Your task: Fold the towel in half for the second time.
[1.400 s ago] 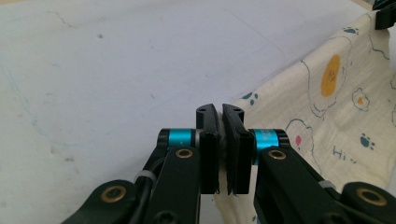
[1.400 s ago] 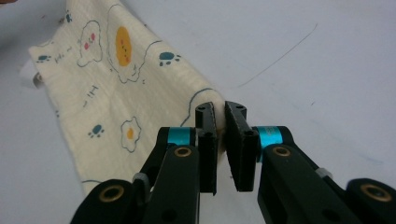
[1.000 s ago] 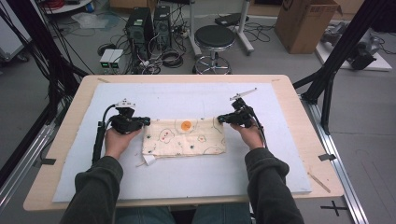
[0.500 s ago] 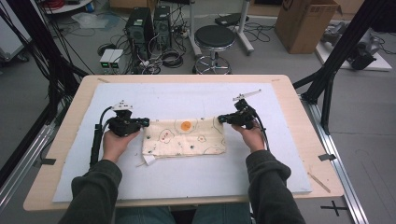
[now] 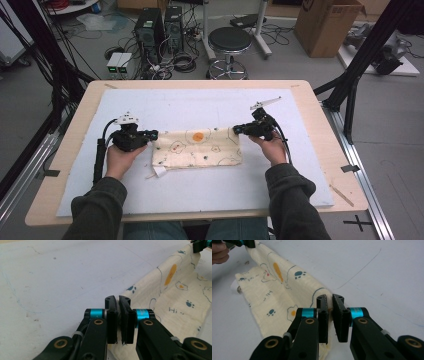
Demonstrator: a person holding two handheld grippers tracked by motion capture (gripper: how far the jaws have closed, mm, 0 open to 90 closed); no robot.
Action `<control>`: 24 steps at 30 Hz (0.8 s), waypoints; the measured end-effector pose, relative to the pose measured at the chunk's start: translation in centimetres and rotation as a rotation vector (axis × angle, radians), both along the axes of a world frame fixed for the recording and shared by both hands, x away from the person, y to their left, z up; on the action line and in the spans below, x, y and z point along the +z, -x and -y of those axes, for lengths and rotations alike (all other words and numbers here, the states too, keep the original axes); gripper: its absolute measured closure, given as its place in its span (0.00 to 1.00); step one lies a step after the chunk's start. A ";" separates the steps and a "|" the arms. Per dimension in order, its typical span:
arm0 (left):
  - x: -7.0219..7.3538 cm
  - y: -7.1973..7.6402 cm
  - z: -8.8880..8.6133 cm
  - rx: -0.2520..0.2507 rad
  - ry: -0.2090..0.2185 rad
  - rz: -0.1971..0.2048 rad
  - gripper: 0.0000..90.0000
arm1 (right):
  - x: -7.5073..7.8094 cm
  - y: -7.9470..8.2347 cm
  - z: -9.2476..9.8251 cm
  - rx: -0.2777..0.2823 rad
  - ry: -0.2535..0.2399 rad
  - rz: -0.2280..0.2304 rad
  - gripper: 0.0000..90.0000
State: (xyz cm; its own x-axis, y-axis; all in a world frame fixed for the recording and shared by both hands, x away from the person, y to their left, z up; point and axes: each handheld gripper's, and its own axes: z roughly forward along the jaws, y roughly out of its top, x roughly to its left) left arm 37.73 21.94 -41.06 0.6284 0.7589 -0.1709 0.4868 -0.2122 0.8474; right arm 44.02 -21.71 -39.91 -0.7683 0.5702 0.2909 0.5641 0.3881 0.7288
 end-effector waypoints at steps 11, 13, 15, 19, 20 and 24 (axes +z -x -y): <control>-0.4 1.3 0.1 -0.033 -0.029 0.010 0.94 | 0.2 1.4 0.1 0.040 0.026 0.010 0.93; -0.5 1.6 0.0 -0.038 -0.019 0.010 0.94 | -0.1 1.6 0.2 0.044 0.021 0.005 0.93; -0.5 1.9 0.0 -0.044 -0.018 0.014 0.94 | -0.3 2.0 0.3 0.047 0.014 0.007 0.93; -0.4 2.3 -0.1 -0.052 -0.025 0.013 0.94 | -0.3 2.5 0.3 0.067 0.004 0.014 0.92; -0.4 2.4 -0.1 -0.054 -0.022 0.016 0.94 | -0.3 2.7 0.3 0.068 0.005 0.010 0.92; -0.5 2.9 0.0 -0.067 -0.030 0.030 0.94 | -0.4 3.1 0.6 0.080 0.001 0.017 0.92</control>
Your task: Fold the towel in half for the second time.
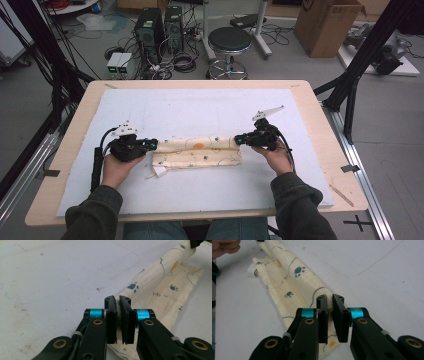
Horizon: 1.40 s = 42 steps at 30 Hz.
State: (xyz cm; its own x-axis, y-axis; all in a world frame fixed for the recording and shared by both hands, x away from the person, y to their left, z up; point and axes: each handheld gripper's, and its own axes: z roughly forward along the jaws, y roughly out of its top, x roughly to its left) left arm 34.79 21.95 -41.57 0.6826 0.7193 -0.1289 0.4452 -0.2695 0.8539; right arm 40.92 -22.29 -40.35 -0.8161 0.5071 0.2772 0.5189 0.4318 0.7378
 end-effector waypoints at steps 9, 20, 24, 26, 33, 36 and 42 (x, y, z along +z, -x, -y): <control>-0.5 1.1 0.2 -0.029 -0.013 0.003 0.93 | -0.1 1.1 0.1 0.021 0.011 0.013 0.92; -0.3 2.3 1.1 -0.091 -0.091 0.013 0.92 | -1.1 2.4 0.6 0.032 0.013 0.007 0.92; -0.2 2.7 1.3 -0.104 -0.113 0.017 0.92 | -1.5 2.9 0.8 0.039 0.012 0.007 0.92; -0.2 2.8 1.4 -0.104 -0.122 0.014 0.92 | -1.7 3.1 0.8 0.043 0.009 0.009 0.92; -1.2 3.2 1.7 -0.097 -0.144 -0.007 0.92 | -2.4 3.6 0.7 0.053 0.029 0.009 0.91; -1.7 3.4 1.5 -0.098 -0.136 -0.017 0.92 | -2.6 3.7 0.8 0.054 0.032 0.006 0.91; -1.7 3.7 1.5 -0.116 -0.138 -0.029 0.84 | -3.1 4.0 0.8 0.052 0.029 0.004 0.85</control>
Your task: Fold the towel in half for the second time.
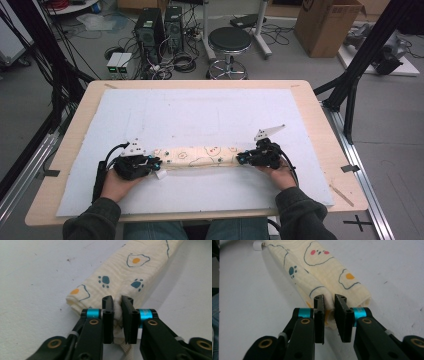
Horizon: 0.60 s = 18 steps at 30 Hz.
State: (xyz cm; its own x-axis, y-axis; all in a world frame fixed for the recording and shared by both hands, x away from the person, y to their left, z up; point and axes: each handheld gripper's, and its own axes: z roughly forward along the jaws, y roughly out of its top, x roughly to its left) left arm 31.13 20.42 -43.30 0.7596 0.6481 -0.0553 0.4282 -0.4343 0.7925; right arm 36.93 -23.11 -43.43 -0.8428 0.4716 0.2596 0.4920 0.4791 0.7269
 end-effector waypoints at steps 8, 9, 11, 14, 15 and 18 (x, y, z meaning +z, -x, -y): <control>1.9 0.4 -0.6 -0.010 0.102 0.020 0.56 | 1.8 0.7 0.8 -0.021 -0.069 0.038 0.66; 2.2 0.3 -0.5 -0.008 0.114 0.023 0.53 | 2.2 0.7 0.7 -0.017 -0.075 0.051 0.65; 2.7 0.2 -0.2 -0.012 0.132 0.028 0.52 | 3.0 0.7 0.4 -0.013 -0.091 0.067 0.65; 3.0 -0.3 1.0 -0.028 0.130 0.033 0.55 | 3.8 0.5 -0.8 -0.001 -0.093 0.076 0.72; 3.1 -0.4 1.5 -0.035 0.131 0.032 0.58 | 3.9 0.3 -1.3 0.002 -0.091 0.080 0.75; 3.0 -0.9 3.1 -0.068 0.092 0.039 0.84 | 4.0 -0.1 -3.4 0.043 -0.079 0.063 0.86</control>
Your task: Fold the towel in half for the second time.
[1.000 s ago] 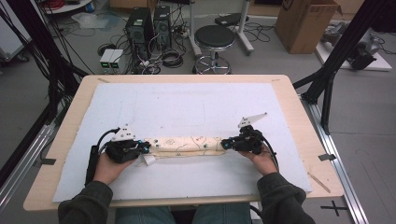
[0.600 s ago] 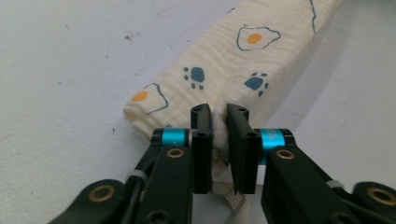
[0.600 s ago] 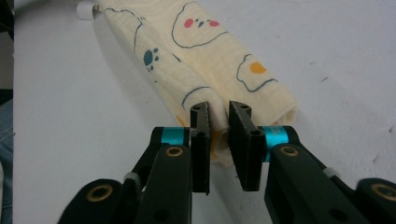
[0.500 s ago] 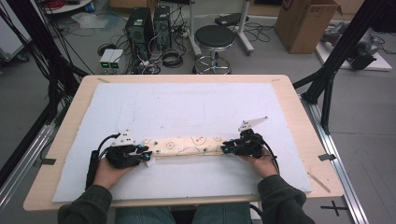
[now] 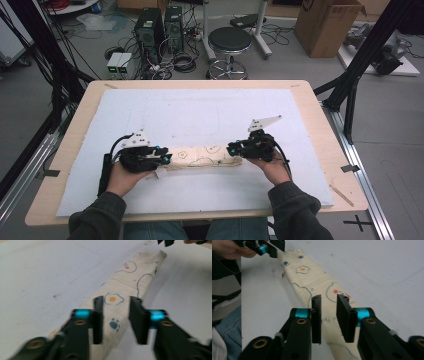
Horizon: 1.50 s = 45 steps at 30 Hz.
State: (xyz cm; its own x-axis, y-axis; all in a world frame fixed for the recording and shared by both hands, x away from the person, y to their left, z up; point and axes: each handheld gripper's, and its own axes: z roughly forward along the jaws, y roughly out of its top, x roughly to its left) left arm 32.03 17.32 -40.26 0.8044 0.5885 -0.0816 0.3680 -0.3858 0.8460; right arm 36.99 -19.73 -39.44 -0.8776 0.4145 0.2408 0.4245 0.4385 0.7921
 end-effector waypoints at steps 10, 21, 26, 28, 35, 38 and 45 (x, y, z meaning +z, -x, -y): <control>-1.5 -1.7 4.0 -0.067 -0.123 -0.056 0.96 | -1.3 -0.9 -6.5 0.131 0.080 -0.043 0.92; -2.5 -1.8 2.6 -0.049 -0.187 -0.077 0.94 | -3.5 -1.1 -5.7 0.120 0.192 -0.061 0.90; -2.9 -1.4 0.8 -0.023 -0.175 -0.081 0.92 | -3.5 -0.7 -4.4 0.099 0.200 -0.027 0.86; -3.1 -1.2 0.0 -0.013 -0.162 -0.088 0.91 | -3.4 -0.5 -3.8 0.092 0.218 -0.003 0.84; -2.9 -0.7 -1.2 0.010 -0.175 -0.070 0.78 | -3.5 0.1 -1.4 0.050 0.236 0.050 0.78; -2.9 -0.6 -1.6 0.020 -0.181 -0.064 0.72 | -3.6 0.3 -0.1 0.026 0.242 0.058 0.75; -2.9 -0.8 -2.0 0.032 -0.161 -0.086 0.59 | -3.6 0.6 1.7 -0.007 0.223 0.071 0.67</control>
State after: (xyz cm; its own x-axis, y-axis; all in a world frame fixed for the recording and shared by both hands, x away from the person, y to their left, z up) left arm 32.78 19.33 -43.17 0.7791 0.6247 -0.0518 0.4504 -0.5005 0.7394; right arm 36.35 -21.44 -43.01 -0.8859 0.4568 0.0804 0.3750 0.6035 0.7037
